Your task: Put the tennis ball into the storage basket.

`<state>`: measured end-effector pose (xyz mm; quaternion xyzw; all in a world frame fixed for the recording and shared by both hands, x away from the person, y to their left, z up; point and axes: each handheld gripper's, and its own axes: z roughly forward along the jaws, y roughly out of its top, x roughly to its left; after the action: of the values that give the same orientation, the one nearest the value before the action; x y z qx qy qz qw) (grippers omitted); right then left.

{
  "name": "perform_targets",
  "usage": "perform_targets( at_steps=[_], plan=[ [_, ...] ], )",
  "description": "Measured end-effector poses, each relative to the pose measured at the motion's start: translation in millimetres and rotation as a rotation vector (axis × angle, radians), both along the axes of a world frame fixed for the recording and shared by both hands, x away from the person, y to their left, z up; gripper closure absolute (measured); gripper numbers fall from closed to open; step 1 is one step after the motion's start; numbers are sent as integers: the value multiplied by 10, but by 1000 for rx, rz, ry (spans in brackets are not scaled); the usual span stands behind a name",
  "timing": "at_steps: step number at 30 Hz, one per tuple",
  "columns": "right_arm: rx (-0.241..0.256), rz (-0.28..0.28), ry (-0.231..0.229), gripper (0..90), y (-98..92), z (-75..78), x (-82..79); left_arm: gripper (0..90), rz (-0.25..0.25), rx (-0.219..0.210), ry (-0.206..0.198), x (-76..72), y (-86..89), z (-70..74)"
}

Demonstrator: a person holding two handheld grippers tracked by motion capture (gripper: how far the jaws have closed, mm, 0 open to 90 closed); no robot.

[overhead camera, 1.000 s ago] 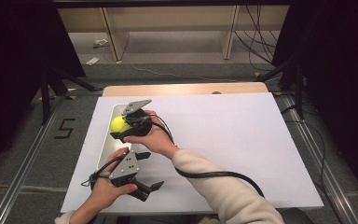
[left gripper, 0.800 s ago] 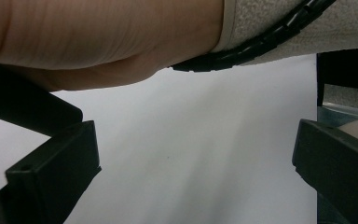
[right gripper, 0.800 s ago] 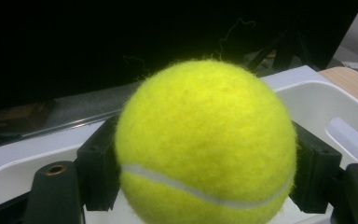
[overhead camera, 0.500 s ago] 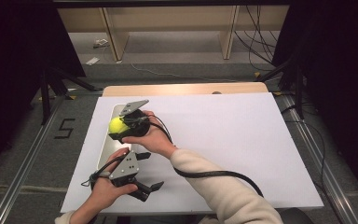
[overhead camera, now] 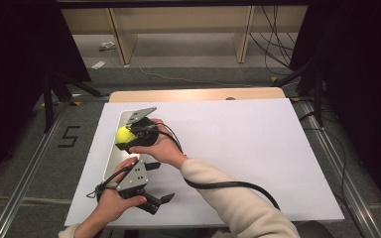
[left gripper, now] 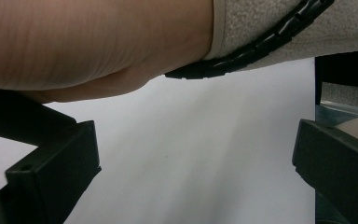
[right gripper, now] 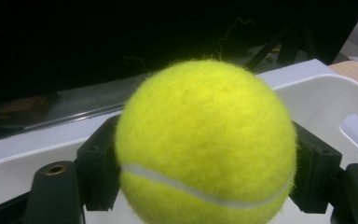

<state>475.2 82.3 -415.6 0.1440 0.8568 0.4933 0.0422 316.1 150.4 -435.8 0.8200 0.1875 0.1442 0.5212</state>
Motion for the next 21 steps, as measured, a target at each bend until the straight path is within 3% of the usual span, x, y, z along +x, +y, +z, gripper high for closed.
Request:
perform_targets(
  at_steps=[21],
  plan=[
    [-20, 1, 1, 263, 32, -46, 20, 0, 0, 1, 0, -1, 0, -1]
  ],
)
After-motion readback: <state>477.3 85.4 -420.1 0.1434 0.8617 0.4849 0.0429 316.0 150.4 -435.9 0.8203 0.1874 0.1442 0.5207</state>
